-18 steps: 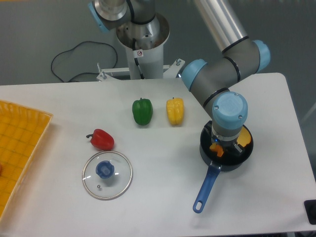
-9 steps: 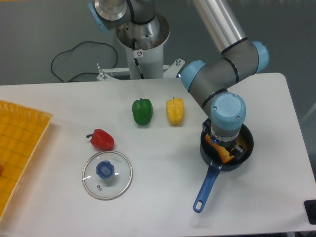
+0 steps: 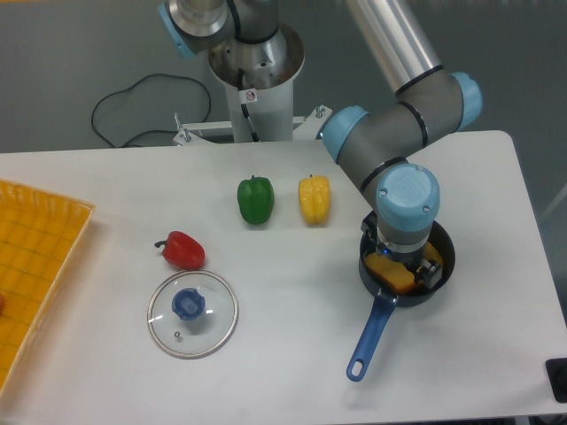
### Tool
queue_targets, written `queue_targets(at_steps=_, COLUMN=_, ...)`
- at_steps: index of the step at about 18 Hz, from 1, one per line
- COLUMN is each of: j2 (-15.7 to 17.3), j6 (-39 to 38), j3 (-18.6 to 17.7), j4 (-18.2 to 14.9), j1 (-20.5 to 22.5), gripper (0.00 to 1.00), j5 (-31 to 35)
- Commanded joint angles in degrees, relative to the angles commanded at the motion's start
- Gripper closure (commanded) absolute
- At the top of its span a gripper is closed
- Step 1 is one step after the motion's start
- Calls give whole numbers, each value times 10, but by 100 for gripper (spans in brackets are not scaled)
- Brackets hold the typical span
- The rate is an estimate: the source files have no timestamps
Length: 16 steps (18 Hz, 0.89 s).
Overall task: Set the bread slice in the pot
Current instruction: 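Open the gripper to release the bread slice inside the saucepan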
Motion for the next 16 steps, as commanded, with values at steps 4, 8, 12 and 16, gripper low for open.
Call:
queue_targets(at_steps=4, j2=30, j6=0, j3=-5, j4=-4, j1=-20, gripper=0, j5=2)
queue_targets(at_steps=8, j2=74, j6=-54, j3=-21, j4=-6, j1=-56, gripper=0, j5=5)
queue_targets(at_steps=12, j2=102, j6=-62, j3=-32, j4=-21, j1=-92, gripper=0, j5=-2)
queue_targets(at_steps=16, j2=106, j6=-64, j3=-30, j4=-64, j1=-123, gripper=0, j5=-2)
